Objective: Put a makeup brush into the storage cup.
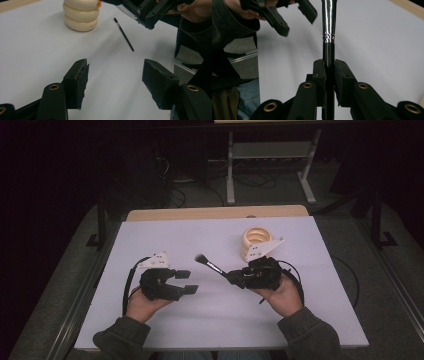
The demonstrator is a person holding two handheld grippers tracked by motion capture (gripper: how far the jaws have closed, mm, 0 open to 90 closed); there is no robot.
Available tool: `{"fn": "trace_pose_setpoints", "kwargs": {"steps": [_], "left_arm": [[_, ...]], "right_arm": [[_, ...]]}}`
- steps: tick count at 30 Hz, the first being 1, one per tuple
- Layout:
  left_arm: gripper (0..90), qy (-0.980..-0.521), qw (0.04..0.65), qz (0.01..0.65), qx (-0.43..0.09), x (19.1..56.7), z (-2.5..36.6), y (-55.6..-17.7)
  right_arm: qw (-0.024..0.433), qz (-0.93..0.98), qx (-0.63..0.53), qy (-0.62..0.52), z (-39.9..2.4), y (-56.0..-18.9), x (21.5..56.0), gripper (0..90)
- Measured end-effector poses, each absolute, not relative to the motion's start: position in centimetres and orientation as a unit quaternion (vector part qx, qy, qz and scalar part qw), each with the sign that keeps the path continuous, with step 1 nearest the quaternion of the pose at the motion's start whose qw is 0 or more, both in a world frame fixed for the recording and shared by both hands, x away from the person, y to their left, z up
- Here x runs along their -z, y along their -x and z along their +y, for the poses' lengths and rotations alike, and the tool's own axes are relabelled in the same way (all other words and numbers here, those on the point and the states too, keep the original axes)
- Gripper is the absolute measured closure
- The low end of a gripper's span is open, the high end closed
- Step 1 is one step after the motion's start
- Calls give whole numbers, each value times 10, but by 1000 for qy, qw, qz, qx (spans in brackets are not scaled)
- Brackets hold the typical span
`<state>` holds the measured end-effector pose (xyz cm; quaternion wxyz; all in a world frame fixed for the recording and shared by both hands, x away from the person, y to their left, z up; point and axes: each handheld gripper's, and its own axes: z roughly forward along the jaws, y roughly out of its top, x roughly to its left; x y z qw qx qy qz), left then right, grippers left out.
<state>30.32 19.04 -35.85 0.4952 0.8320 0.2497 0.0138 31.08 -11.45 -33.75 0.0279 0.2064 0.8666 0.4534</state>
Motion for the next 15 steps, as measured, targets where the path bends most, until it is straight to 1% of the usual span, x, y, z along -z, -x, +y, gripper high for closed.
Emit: {"fn": "trace_pose_setpoints", "kwargs": {"steps": [1, 2, 7, 11, 12, 15], "left_arm": [[400, -831, 499, 245, -7, 358, 188, -305], [400, -830, 502, 242, 3, 358, 186, -306], [458, -829, 510, 229, 16, 357, 176, -305], [480, -829, 513, 221, 29, 357, 172, -304], [499, -829, 514, 218, 31, 357, 173, -304], [510, -823, 520, 225, 40, 358, 173, -305]], "right_arm": [[28, 865, -460, -199, -115, -310, 337, 788], [28, 865, -460, -199, -115, -310, 337, 788], [27, 863, -468, -186, -111, -305, 340, 787], [23, 862, -473, -180, -108, -302, 350, 787], [22, 861, -475, -180, -108, -301, 355, 787], [14, 860, -479, -176, -107, -300, 361, 787]]}}
